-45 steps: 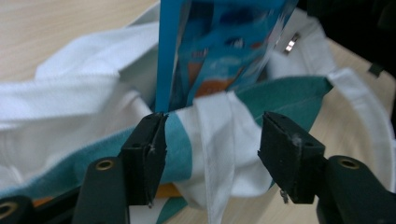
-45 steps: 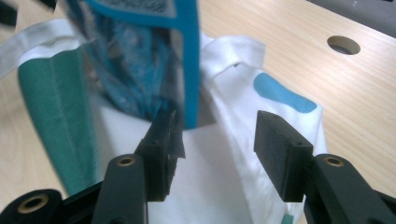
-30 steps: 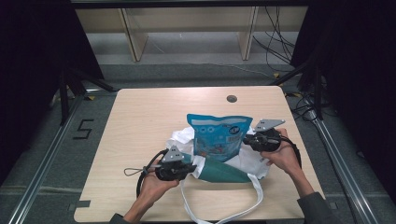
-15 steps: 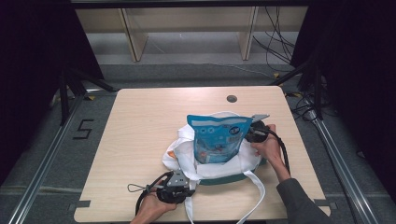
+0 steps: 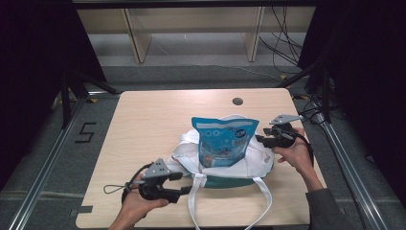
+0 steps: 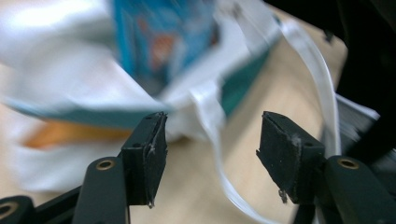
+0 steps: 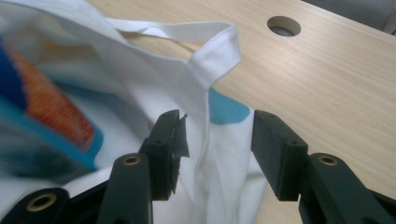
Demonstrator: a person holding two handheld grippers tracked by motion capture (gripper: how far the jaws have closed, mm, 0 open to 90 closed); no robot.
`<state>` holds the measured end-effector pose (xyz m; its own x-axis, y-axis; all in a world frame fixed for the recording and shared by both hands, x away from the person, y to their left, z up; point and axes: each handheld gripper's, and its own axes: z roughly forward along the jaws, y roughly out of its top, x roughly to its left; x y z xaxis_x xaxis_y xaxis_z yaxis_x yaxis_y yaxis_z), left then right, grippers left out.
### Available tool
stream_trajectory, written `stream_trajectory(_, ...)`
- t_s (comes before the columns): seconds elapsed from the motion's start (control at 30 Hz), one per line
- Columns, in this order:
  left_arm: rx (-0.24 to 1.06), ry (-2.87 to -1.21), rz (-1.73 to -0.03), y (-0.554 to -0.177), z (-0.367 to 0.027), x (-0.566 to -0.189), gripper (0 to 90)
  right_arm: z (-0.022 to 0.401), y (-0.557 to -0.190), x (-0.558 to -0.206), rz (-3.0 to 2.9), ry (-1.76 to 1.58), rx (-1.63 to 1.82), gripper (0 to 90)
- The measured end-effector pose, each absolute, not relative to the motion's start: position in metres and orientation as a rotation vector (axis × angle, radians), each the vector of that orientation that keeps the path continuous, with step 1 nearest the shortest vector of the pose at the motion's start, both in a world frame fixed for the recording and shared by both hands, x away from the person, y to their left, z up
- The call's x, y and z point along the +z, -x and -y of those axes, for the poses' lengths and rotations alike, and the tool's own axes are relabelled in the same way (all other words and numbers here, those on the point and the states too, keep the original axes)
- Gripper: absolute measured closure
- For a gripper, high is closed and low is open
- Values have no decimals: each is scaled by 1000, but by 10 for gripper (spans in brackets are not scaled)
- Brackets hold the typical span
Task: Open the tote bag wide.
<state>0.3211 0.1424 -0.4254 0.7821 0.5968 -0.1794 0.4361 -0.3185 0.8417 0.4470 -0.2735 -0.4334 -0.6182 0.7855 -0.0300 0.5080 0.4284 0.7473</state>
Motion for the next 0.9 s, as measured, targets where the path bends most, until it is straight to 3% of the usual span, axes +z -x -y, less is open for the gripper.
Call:
stream_trajectory(0.2,386,-1956,-886,-382,-138,-418,412,279,-431,-437,-2356,-1086,953,553)
stream_trajectory(0.37,432,-2049,-880,-424,-118,-433,419,284,-434,-444,-2387,-1079,946,679)
stream_trajectory(0.43,481,-2035,-885,-436,-115,-439,525,284,-434,-448,-2378,-1040,928,760)
stream_trajectory(0.5,489,-2030,-869,-444,-113,-444,686,283,-435,-450,-2381,-1028,932,818)
stream_trajectory(0.63,524,-2063,-947,-462,-117,-458,834,281,-435,-454,-2392,-975,892,863)
stream_trajectory(0.9,373,-2105,-1065,-482,-128,-501,848,280,-444,-474,-2428,-1001,840,869)
